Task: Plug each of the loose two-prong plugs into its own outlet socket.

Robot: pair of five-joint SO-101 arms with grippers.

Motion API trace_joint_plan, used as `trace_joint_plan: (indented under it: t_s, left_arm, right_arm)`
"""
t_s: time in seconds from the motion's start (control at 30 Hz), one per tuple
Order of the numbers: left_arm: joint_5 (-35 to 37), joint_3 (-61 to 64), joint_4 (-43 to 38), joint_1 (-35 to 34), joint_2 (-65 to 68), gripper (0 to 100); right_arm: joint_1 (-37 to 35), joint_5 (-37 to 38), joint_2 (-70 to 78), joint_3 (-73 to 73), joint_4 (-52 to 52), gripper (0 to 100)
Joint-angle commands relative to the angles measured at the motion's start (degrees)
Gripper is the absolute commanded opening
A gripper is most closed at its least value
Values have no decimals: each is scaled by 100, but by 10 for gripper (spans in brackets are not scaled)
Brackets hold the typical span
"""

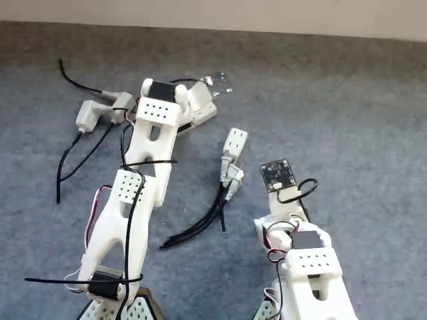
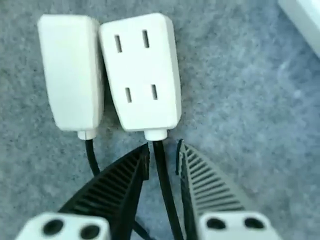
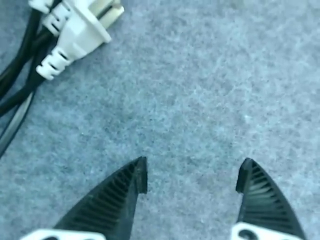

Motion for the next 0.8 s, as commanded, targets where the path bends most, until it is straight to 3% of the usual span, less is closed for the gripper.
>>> trace_joint_plan:
  t_s: [0.0,0.13,0.43,0.67,0.77]
  left_arm:
    - [-26,-92,-123,-66,-532,127]
    - [607,-84,-527,31,-637,170]
    - [624,-84,-607,127,-277,172]
    - [1064,-84,-958,154,-453,173]
    - [1143,-84,-967,207,-488,229]
  right_arm:
    - [4,26,-101,-40,-66,279]
    - [4,26,-101,-48,-66,279]
    - [4,35,-101,-40,-75,279]
    - [4,53,-101,-40,-75,279]
    - [4,53,-101,-40,-75,279]
